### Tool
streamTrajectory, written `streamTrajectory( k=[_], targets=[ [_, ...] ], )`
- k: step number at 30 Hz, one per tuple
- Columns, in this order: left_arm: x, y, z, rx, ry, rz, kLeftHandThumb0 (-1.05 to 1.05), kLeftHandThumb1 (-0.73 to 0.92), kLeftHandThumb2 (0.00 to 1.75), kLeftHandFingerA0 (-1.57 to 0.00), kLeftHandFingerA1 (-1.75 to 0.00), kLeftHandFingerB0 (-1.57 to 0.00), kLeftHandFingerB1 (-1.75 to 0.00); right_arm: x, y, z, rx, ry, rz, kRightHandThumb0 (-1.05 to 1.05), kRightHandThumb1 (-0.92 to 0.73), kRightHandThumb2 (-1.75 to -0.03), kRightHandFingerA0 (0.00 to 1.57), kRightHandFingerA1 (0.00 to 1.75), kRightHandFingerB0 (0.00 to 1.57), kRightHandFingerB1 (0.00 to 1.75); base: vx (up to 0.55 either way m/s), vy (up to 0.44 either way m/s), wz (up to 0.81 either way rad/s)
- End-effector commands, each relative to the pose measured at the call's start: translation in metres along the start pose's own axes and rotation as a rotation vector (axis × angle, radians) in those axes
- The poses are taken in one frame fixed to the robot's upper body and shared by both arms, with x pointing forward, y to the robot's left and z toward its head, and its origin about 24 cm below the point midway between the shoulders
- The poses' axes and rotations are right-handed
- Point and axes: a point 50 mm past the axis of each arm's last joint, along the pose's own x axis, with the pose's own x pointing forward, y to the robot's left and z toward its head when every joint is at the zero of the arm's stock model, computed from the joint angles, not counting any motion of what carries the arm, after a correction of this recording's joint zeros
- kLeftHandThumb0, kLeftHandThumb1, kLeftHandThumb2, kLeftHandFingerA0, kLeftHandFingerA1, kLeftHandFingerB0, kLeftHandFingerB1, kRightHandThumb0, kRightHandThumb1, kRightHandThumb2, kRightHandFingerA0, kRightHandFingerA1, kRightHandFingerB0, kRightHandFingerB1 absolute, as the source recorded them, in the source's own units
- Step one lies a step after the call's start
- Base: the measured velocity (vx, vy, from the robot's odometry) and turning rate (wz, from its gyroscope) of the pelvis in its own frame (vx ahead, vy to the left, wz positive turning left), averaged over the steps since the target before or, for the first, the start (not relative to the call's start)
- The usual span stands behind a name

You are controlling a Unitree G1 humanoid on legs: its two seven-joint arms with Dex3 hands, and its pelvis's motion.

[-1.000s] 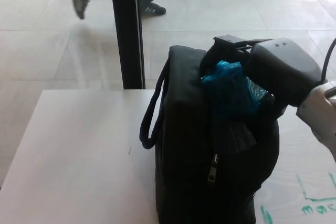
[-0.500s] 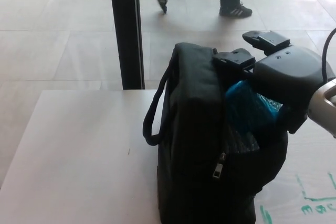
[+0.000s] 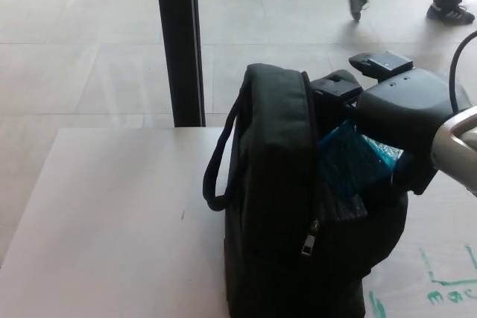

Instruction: The robot uses its right hand to pick up the cube kept on the middle of the desk and put it inside the bag next to it

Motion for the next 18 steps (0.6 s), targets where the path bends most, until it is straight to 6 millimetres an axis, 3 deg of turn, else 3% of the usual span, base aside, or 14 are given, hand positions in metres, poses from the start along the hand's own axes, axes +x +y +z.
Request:
streamTrajectory(
  k=[1,2,3,5,7,10,11,13,15,16,17,18],
  targets=[
    [-0.004,0.006,-0.004,0.062,0.021,0.031,-0.73,0.63,1.01,-0.32,-0.58,-0.33,-0.54,0.002,-0.015,-0.001,-0.005,0.016,0.0,-0.95,-0.55,-0.96,0.0,0.2,0.0,0.0,0.0,0.0,0.0],
    [-0.005,0.006,-0.004,0.057,0.018,0.03,-0.72,0.63,1.01,-0.33,-0.59,-0.34,-0.55,0.003,-0.018,-0.001,-0.013,0.015,0.005,-0.96,-0.55,-0.96,0.0,0.2,0.0,0.0,0.0,0.0,0.0],
    [-0.005,0.006,-0.004,0.063,0.02,0.027,-0.71,0.64,1.01,-0.32,-0.58,-0.34,-0.55,0.005,-0.021,0.0,-0.003,0.007,0.01,-1.05,-0.65,-0.62,0.0,0.0,0.0,0.0,0.0,0.0,0.0],
    [-0.006,0.006,-0.003,0.058,0.022,0.015,-0.72,0.63,1.0,-0.3,-0.57,-0.32,-0.54,0.01,-0.029,0.001,-0.018,0.023,0.022,-1.05,-0.83,-0.69,0.0,0.0,0.0,0.0,0.0,0.0,0.0],
    [-0.006,0.006,-0.003,0.05,0.023,0.014,-0.71,0.61,0.99,-0.3,-0.57,-0.33,-0.55,0.011,-0.031,0.001,-0.018,0.028,0.024,-1.05,-0.87,-0.7,0.0,0.0,0.0,0.0,0.0,0.0,0.0],
    [-0.005,0.006,-0.003,0.038,0.028,0.02,-0.71,0.61,0.99,-0.3,-0.58,-0.33,-0.55,0.016,-0.043,0.0,0.023,0.037,0.048,-1.05,-0.82,-0.67,0.0,0.0,0.0,0.0,0.0,0.0,0.0],
    [-0.005,0.007,-0.002,0.042,0.03,0.019,-0.7,0.61,0.99,-0.3,-0.57,-0.33,-0.55,0.016,-0.045,-0.001,0.043,0.033,0.057,-1.05,-0.62,-0.91,0.0,0.0,0.0,0.0,0.0,0.0,0.0],
    [-0.005,0.007,0.0,0.044,0.023,0.017,-0.69,0.61,0.98,-0.3,-0.58,-0.31,-0.54,0.017,-0.05,-0.005,0.08,0.019,0.08,-1.02,-0.54,-0.77,0.0,0.0,0.0,0.07,0.0,0.0,0.0],
    [-0.006,0.008,0.003,0.055,0.017,0.02,-0.69,0.61,0.98,-0.3,-0.58,-0.31,-0.54,0.017,-0.054,-0.01,0.1,0.009,0.092,-1.02,-0.54,-0.77,0.0,0.0,0.0,0.07,0.0,0.0,0.0],
    [-0.006,0.008,0.003,0.055,0.017,0.018,-0.69,0.61,0.98,-0.28,-0.57,-0.32,-0.55,0.017,-0.057,-0.014,0.12,0.017,0.113,-1.05,-0.56,-0.58,0.0,0.0,0.0,0.0,0.0,0.0,0.0],
    [-0.005,0.008,0.004,0.049,0.016,0.017,-0.68,0.61,0.99,-0.28,-0.58,-0.34,-0.56,0.017,-0.06,-0.019,0.137,0.027,0.126,-0.92,-0.52,-0.98,0.0,0.13,0.0,0.0,0.0,0.0,0.0],
    [-0.005,0.008,0.005,0.046,0.015,0.017,-0.65,0.74,0.64,-0.3,-0.51,-0.39,-0.46,0.016,-0.061,-0.021,0.136,0.038,0.133,-0.95,-0.55,-1.0,0.0,0.14,0.0,0.0,0.0,0.0,0.0]
  ],
)
